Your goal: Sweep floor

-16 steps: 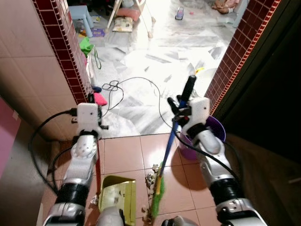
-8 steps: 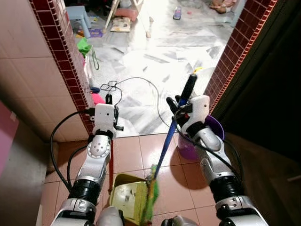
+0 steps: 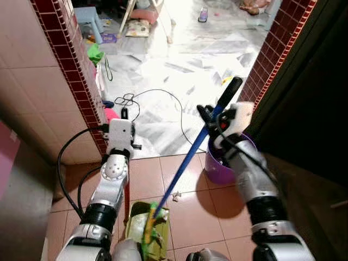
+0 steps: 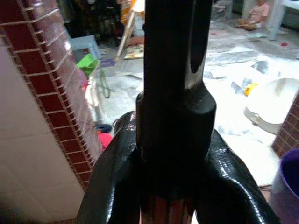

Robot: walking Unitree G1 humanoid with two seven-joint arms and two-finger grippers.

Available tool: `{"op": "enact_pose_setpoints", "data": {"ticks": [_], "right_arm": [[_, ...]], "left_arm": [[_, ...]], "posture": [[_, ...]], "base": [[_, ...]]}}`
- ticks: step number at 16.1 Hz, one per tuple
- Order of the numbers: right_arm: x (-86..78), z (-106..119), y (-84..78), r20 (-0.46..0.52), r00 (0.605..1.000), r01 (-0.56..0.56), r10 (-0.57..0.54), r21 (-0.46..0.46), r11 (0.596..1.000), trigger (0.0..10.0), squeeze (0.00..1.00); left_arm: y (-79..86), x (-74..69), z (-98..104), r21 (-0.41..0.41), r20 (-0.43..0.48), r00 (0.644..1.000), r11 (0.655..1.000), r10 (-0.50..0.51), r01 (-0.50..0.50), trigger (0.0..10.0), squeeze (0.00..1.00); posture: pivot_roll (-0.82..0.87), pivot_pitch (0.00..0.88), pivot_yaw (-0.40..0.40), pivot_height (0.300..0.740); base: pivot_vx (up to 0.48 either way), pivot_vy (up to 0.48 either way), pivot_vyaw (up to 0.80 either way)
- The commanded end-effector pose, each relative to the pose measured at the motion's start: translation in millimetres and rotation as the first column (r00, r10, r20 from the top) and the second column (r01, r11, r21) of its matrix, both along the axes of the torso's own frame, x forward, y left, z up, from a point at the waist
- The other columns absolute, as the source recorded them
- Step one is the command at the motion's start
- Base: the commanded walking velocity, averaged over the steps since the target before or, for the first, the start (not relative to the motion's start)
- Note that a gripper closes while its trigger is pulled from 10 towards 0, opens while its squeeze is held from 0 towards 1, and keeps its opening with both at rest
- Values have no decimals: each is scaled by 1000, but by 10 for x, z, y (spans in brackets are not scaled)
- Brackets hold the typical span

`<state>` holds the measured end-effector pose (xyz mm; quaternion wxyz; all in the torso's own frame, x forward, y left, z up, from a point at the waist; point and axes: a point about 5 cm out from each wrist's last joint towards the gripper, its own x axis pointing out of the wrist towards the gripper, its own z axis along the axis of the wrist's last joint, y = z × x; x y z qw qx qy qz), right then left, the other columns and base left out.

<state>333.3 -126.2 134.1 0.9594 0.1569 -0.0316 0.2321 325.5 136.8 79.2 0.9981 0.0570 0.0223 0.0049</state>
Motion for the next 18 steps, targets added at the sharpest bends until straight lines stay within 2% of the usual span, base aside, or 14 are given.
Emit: {"op": "enact_pose_setpoints", "data": {"ticks": [1, 2, 3, 4, 6, 9, 10, 11, 12, 14, 16, 18], "right_arm": [[35, 233, -20, 108, 994, -21, 25, -42, 999, 10000, 0], [42, 304, -68, 153, 988, -14, 28, -92, 996, 10000, 0], [49, 330, -88, 168, 986, -5, 23, -103, 995, 10000, 0], [98, 459, -175, 219, 976, 42, -14, -123, 992, 10000, 0], [156, 618, -268, 278, 959, 101, -61, -132, 986, 10000, 0], [187, 690, -323, 301, 949, 136, -91, -130, 982, 10000, 0], [183, 664, -350, 293, 952, 135, -87, -145, 980, 10000, 0], [183, 652, -358, 287, 954, 135, -89, -144, 980, 10000, 0], [179, 557, -354, 255, 965, 112, -62, -184, 976, 10000, 0], [139, 295, -315, 209, 978, 60, 15, -350, 935, 10000, 0], [98, 183, -285, 204, 978, 42, 44, -398, 917, 10000, 0], [82, 146, -254, 204, 978, 42, 43, -395, 918, 10000, 0]], "left_arm": [[6, 57, 70, 11, 27, 1000, 1000, 9, -9, 10000, 0], [22, 70, 66, 10, 23, 999, 1000, 22, -22, 10000, 0], [28, 76, 69, 12, 25, 999, 1000, 28, -28, 10000, 0], [57, 93, 67, 8, 20, 998, 999, 54, -54, 10000, 0], [79, 111, 52, 13, 13, 997, 997, 75, -75, 10000, 0], [113, 124, 48, 41, 12, 993, 992, 115, -116, 10000, 0], [176, 125, 43, 70, 18, 985, 983, 169, -170, 10000, 0], [188, 124, 38, 69, 17, 983, 981, 181, -182, 10000, 0], [209, 119, 35, 69, 26, 981, 978, 195, -196, 10000, 0], [244, 121, 28, 42, 23, 979, 978, 204, -205, 10000, 0], [274, 137, 51, 37, 27, 980, 979, 197, -198, 10000, 0], [290, 144, 63, 46, 34, 980, 979, 196, -197, 10000, 0]], "posture": [[-96, 5, -31, 740], [-98, 4, -30, 740], [-99, 3, -31, 740], [-103, 0, -31, 740], [-113, 0, -31, 740], [-119, 0, -33, 740], [-119, 0, -35, 740], [-120, 0, -35, 740], [-121, 0, -37, 740], [-116, 0, -38, 740], [-105, 0, -37, 740], [-105, 0, -37, 740]], "base": [[0, 0, 0], [0, 0, 0], [0, 0, 0], [0, 0, 0], [0, 0, 0], [0, 0, 0], [0, 0, 0], [0, 0, 0], [0, 0, 0], [0, 0, 0], [0, 0, 0], [0, 0, 800]]}}
